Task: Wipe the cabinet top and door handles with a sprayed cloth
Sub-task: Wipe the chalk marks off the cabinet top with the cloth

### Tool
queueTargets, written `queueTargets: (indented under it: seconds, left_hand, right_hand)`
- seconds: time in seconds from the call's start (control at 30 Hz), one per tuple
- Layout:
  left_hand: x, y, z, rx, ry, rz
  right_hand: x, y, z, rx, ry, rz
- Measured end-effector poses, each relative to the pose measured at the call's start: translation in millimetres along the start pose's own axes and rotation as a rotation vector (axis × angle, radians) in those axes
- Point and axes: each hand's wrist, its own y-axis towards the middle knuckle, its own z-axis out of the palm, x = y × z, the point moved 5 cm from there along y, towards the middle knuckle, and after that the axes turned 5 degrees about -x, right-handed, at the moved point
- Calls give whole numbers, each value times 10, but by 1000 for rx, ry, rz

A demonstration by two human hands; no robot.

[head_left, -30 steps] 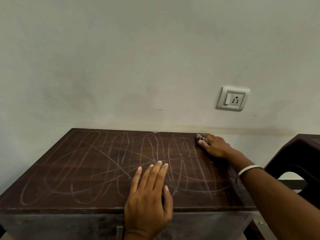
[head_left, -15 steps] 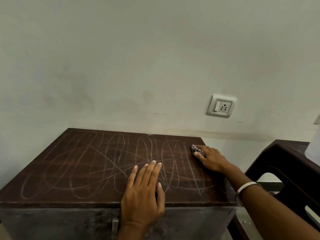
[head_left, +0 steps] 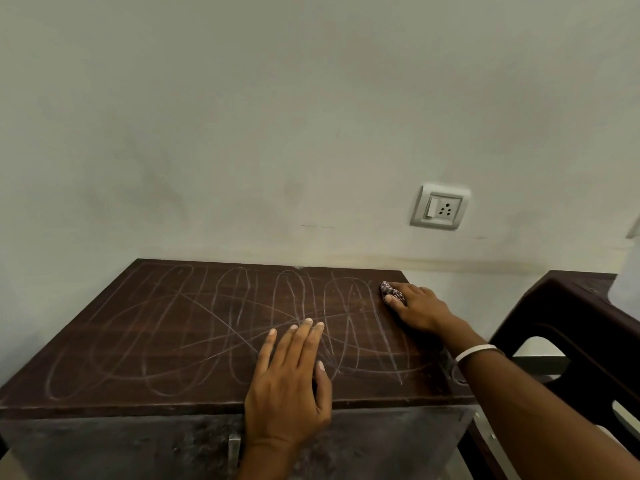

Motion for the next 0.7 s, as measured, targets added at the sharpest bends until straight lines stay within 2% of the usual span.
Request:
queueTargets:
  seconds: [0.3, 0.7]
  left_hand:
    - [-6, 2, -12, -15, -21, 5]
    - [3, -4, -4, -16, -19, 13]
  right_hand:
    - [-74, -355, -20, 12, -15, -65]
    - [-3, -117, -23, 39, -14, -16]
